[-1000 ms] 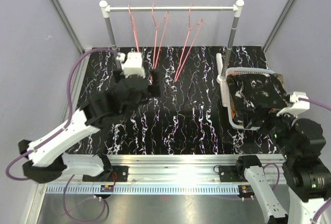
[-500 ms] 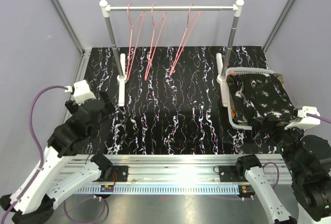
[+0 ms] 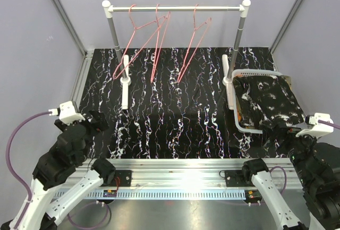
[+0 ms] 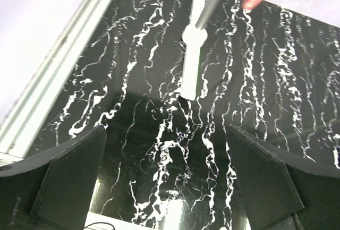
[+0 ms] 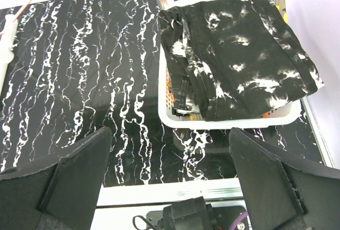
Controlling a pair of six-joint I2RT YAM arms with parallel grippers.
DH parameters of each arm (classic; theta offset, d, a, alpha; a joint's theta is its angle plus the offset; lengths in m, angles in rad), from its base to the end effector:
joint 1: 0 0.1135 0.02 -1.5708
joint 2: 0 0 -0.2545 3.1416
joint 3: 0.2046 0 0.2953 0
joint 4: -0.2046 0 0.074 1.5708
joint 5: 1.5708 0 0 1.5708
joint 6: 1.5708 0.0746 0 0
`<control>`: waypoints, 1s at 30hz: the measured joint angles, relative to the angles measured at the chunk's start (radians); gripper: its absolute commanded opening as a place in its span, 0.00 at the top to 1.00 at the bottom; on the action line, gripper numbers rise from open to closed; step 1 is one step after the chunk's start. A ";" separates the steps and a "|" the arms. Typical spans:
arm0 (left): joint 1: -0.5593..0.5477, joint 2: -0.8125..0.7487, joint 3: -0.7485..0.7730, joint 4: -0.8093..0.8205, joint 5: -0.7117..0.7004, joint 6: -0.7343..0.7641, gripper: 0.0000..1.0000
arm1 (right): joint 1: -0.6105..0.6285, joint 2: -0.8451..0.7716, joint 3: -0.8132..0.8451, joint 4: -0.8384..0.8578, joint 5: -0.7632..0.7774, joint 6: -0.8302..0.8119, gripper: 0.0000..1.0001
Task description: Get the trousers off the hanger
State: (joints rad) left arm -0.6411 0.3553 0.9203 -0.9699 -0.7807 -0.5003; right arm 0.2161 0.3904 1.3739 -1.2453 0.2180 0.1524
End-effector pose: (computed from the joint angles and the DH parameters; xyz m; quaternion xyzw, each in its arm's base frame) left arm 0.1197 -0.0238 0.3575 -0.1546 0.7849 -0.0077 0.6000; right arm 0.0394 -0.0079 0.4463 0.0411 0.7904 0.0260 0.6107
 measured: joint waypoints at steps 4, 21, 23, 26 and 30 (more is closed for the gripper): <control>0.000 -0.040 -0.017 0.000 0.029 0.002 0.01 | 0.000 0.000 -0.011 0.001 0.010 0.000 0.01; 0.010 -0.112 -0.047 0.047 0.082 0.011 0.01 | 0.000 -0.002 -0.073 0.071 0.035 -0.011 0.01; 0.024 -0.120 -0.048 0.048 0.086 0.013 0.01 | 0.000 -0.002 -0.073 0.074 0.035 -0.011 0.01; 0.043 -0.125 -0.048 0.052 0.090 0.017 0.01 | 0.000 -0.002 -0.076 0.074 0.035 -0.011 0.01; 0.051 -0.125 -0.052 0.060 0.098 0.026 0.01 | 0.000 -0.002 -0.079 0.074 0.035 -0.011 0.00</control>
State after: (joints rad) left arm -0.5903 0.2302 0.8680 -0.9096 -0.6830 -0.4744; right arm 0.2161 0.3889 1.2945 -1.1713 0.2527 0.1410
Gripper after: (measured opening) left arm 0.987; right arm 0.993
